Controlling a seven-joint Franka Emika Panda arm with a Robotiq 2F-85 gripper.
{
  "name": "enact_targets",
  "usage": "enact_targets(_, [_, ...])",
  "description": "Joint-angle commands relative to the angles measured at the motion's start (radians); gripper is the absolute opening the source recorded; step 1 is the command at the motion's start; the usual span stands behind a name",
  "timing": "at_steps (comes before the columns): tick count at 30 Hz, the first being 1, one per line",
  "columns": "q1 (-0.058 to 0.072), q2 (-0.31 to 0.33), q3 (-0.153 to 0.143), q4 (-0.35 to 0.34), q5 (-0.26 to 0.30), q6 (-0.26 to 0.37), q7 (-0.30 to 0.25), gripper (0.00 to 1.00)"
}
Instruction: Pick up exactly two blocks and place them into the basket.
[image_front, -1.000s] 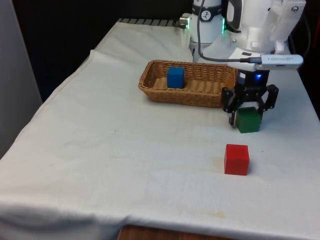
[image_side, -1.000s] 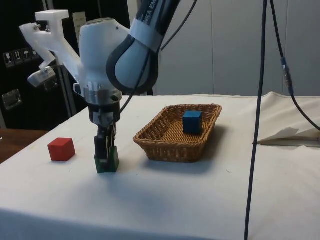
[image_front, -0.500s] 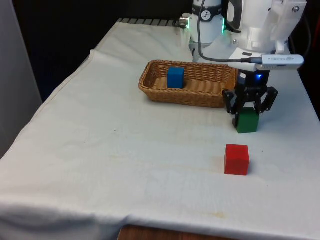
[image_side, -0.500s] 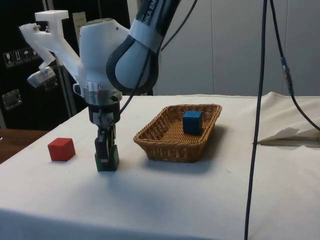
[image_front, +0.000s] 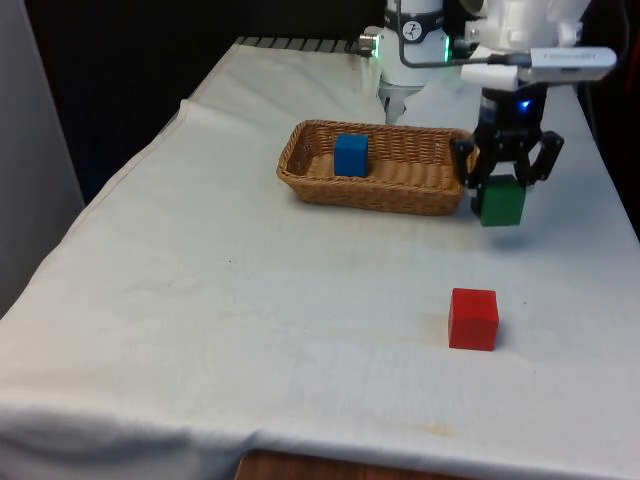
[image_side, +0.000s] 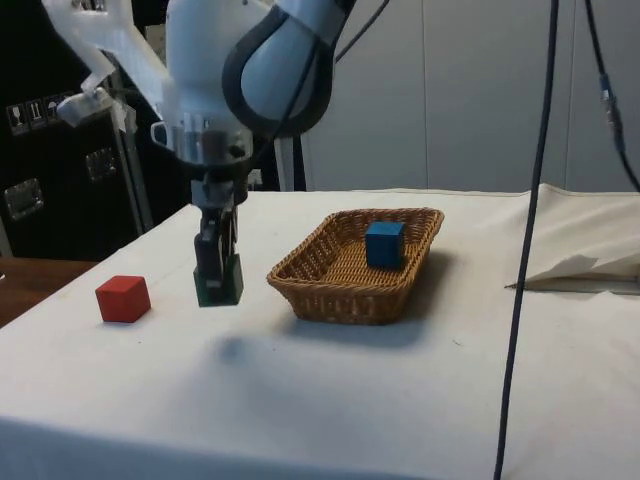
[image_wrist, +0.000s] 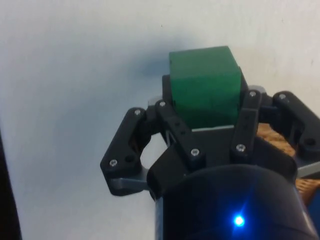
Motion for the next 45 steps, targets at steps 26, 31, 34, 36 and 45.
enact_targets(26, [-0.005, -0.276, -0.039, -0.219, -0.005, -0.058, -0.034, 0.0])
enact_targets(31, [-0.007, -0.304, -0.053, -0.276, -0.003, -0.036, -0.053, 0.0])
enact_targets(34, [-0.009, -0.318, -0.063, -0.309, -0.002, -0.019, -0.068, 0.0])
enact_targets(36, [-0.009, -0.325, -0.071, -0.329, -0.001, -0.01, -0.08, 0.0])
enact_targets(45, [-0.013, -0.339, -0.116, -0.4, 0.006, 0.035, -0.144, 0.0])
